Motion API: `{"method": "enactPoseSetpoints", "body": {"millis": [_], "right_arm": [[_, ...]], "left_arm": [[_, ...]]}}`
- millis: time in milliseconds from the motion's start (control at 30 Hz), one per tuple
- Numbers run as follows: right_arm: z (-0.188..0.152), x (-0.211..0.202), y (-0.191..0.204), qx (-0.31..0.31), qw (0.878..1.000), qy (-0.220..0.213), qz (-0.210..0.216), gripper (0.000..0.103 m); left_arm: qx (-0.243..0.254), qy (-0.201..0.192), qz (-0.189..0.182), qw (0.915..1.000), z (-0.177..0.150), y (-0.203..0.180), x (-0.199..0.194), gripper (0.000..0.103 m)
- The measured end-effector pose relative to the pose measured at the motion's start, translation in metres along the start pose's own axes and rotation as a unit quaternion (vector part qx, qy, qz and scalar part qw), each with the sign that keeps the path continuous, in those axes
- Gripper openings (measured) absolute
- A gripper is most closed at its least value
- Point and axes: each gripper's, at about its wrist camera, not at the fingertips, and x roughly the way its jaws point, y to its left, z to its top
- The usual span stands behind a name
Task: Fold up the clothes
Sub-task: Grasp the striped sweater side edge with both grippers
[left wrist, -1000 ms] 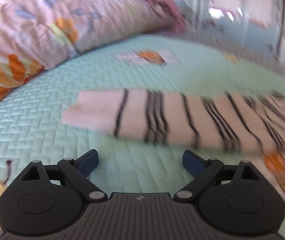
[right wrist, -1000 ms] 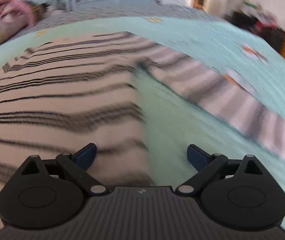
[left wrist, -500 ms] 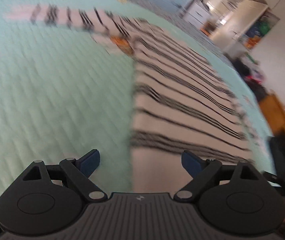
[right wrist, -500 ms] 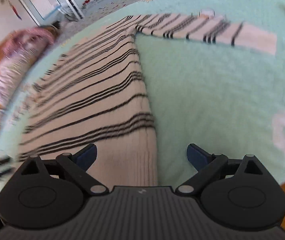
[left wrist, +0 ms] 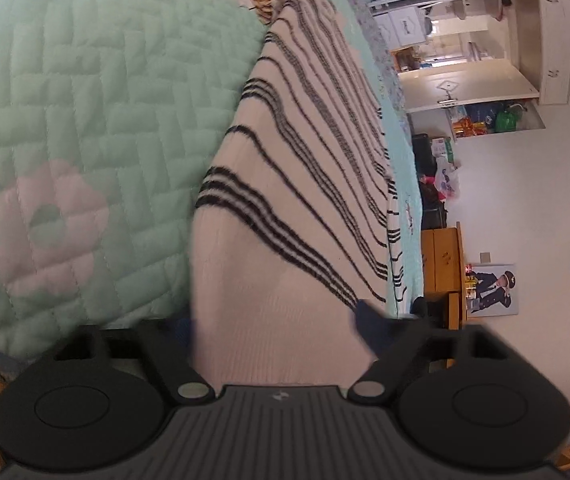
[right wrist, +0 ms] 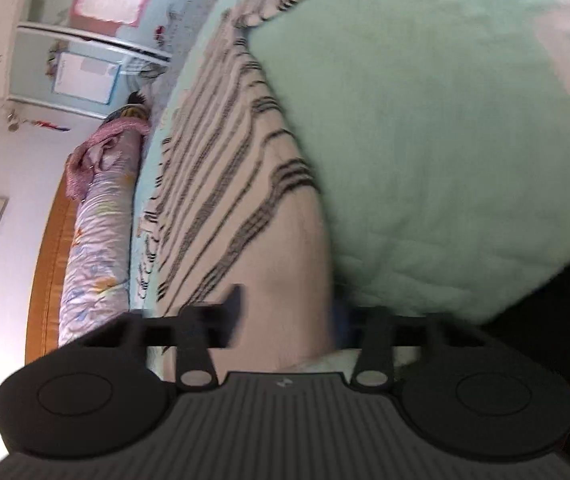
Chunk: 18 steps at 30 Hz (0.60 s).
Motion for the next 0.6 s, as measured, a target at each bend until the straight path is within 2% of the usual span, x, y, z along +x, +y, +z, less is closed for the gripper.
{"method": "enactPoseSetpoints", "body": {"millis": [33, 67, 100, 167, 300, 467, 600], "right_arm": [[-0.001, 0.0, -0.001, 0.007, 1.0, -0.001, -0.001, 0.019], [-0.002, -0.001, -0.002, 0.01, 1.0, -0.002, 0.0, 0.016], [-0.003, -0.001, -0.001, 0.009, 1.0, -0.004, -0.001, 0.015], [-0.006, 0.0, 0.005, 0.0, 1.0, -0.008, -0.006, 0.01], [-0.011, -0.004, 0.021, -0.029, 0.999, -0.032, -0.009, 0.007], [-0.013, -0.031, 0.053, -0.064, 0.996, -0.067, 0.014, 0.006], [-0.016, -0.05, 0.075, -0.09, 0.992, -0.08, 0.033, 0.006]], "left_arm": [[-0.003, 0.0, 0.002, 1.0, -0.001, 0.001, 0.001, 0.046], [-0.003, 0.003, 0.012, 0.9999, -0.004, 0.001, 0.005, 0.021], [-0.002, 0.001, 0.018, 0.9998, -0.005, 0.001, 0.006, 0.01], [0.003, -0.007, 0.024, 0.9997, -0.007, -0.002, 0.006, 0.009], [0.039, -0.036, 0.029, 0.9982, -0.01, -0.019, -0.005, 0.007], [0.074, -0.071, 0.002, 0.9947, -0.008, -0.046, -0.031, 0.006], [0.092, -0.074, -0.01, 0.9929, -0.016, -0.051, -0.045, 0.006]]}}
